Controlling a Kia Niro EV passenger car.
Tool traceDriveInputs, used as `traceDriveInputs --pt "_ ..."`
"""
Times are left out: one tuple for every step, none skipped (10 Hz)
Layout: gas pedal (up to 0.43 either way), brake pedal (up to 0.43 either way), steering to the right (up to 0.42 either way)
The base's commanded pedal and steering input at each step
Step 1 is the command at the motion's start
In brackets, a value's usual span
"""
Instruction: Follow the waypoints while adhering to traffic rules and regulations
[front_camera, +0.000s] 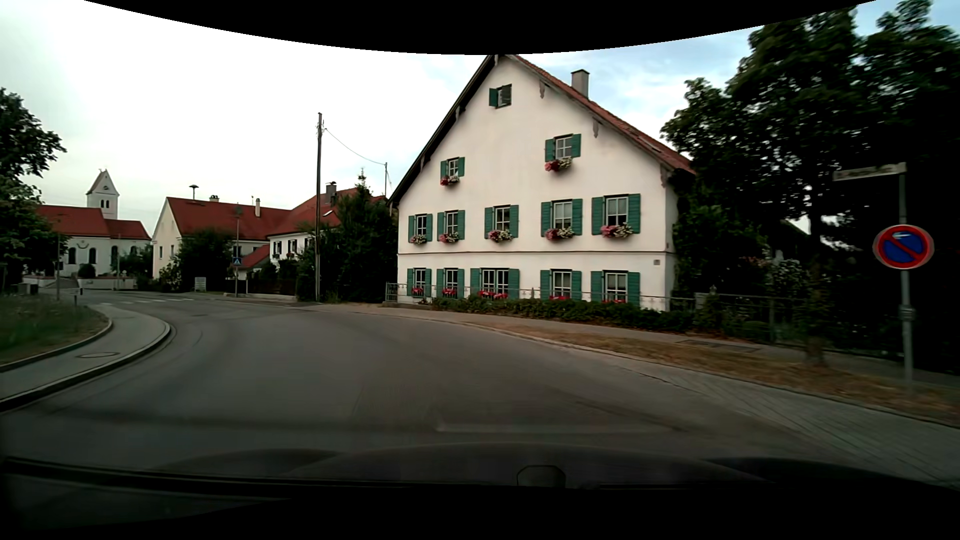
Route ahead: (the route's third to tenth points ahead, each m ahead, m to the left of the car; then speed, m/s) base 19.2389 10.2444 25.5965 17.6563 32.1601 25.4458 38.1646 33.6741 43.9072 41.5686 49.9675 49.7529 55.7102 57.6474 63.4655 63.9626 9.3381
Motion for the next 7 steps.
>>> traceDriveInputs --pt "0.059 0.006 -0.181" --pt "0.059 0.012 -0.180" --pt "0.059 0.006 -0.177" --pt "0.059 0.006 -0.172" --pt "0.059 0.006 -0.167" --pt "0.059 0.006 -0.160" --pt "0.067 0.006 -0.158"
